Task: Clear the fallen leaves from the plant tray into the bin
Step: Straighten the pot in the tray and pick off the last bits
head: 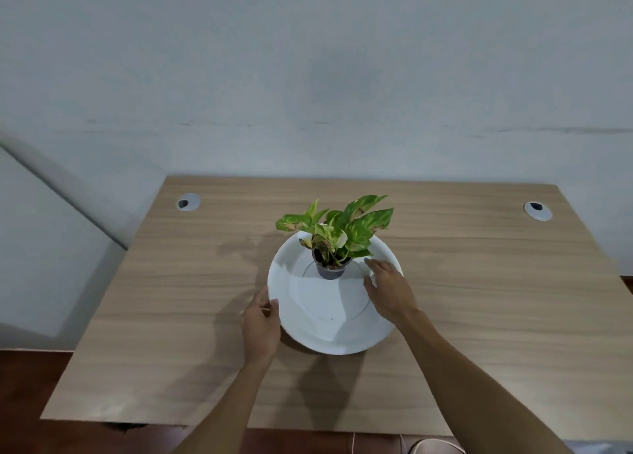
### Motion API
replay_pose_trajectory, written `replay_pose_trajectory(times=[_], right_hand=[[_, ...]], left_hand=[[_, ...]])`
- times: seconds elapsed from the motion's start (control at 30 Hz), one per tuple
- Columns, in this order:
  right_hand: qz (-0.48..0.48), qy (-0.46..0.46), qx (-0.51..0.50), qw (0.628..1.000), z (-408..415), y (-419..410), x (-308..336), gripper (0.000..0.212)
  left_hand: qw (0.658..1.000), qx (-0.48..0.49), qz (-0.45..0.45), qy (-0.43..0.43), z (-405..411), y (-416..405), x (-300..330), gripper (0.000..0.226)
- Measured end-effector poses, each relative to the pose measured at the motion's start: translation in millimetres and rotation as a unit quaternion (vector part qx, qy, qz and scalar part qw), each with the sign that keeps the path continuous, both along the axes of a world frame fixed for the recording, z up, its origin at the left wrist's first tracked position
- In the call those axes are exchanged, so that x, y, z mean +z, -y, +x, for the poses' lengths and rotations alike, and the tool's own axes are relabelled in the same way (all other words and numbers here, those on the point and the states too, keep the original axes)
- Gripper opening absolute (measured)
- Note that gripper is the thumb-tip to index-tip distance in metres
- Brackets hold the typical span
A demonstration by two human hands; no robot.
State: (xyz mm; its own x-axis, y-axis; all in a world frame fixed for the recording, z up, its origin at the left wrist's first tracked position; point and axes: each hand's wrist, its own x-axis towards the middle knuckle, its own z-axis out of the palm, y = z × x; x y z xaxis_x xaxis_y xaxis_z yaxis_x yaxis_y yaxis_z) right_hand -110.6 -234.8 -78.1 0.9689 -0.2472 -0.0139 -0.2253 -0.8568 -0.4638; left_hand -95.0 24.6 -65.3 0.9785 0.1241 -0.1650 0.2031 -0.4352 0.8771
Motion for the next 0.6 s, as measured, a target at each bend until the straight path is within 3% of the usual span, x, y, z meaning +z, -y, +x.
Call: replay_pose_trajectory(times=[0.2, 0.37, 0.6], right_hand=[[-0.036, -0.055, 0.033, 0.997, 41, -4, -19, 0.029], [-0.111, -0.037, 0.062, 0.991, 59, 0, -30, 0.032], [-0.089, -0.002, 0.029, 0.996, 56, -1, -29, 0.025]], left_hand=[[1.0, -0.009, 0.019, 0.01, 6, -2, -10, 0.027], [1.0, 0.003, 0.018, 0.007, 8, -1, -16, 0.029], [1.0, 0.009, 0.011, -0.019, 9, -1, -16, 0.03]])
